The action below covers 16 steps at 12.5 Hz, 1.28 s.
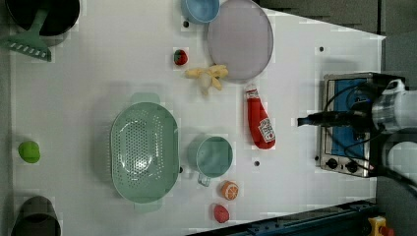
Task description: Pick Ketchup from the table and place it in strainer.
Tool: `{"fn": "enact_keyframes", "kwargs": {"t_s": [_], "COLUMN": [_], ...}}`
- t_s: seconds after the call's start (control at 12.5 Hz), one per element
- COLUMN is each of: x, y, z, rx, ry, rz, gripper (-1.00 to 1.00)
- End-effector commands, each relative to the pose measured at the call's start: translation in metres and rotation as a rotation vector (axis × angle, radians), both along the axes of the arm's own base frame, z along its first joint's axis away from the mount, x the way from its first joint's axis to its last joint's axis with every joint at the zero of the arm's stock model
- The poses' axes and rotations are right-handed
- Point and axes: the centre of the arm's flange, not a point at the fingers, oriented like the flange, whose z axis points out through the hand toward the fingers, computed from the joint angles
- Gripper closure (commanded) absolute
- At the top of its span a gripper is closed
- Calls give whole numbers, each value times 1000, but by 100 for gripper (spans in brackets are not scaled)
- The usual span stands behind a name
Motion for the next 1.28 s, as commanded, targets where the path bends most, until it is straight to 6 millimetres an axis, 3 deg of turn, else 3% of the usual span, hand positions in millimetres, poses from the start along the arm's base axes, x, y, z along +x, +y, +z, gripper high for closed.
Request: {"fn": "enact_keyframes", "kwargs": {"t_s": [0.08, 0.48, 1.28], "x": [-6, -31, -28], "y": [-2, -1, 4], "z": [-1, -72, -186], "rx": [17, 21, 50], "ry": [-103, -77, -94], "rz": [233, 237, 243], "gripper": [-100, -100, -100]}}
